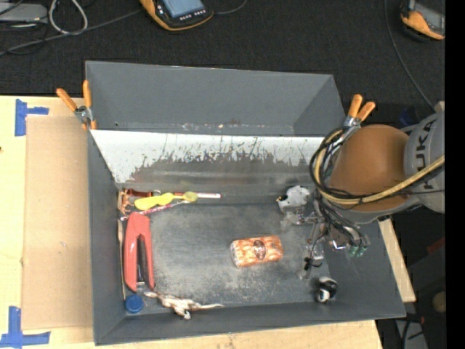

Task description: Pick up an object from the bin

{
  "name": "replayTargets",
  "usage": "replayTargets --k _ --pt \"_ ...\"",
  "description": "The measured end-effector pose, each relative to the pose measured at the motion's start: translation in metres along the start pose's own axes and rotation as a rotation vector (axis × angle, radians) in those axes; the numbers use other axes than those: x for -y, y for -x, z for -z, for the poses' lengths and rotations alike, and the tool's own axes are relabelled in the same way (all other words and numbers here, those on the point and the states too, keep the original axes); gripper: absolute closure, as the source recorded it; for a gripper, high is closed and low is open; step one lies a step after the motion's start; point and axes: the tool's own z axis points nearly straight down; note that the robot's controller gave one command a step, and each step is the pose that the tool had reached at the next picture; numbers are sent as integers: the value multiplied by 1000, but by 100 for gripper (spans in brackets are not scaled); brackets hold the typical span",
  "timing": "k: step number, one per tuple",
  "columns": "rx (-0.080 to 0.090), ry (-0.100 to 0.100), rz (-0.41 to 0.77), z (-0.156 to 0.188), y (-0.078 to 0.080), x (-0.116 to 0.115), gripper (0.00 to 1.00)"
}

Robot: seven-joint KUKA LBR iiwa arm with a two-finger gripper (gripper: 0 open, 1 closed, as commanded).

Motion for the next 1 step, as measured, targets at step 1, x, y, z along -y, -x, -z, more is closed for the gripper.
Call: replayTargets --k 1 --pt "5 -2 33 -36 18 -23 0"
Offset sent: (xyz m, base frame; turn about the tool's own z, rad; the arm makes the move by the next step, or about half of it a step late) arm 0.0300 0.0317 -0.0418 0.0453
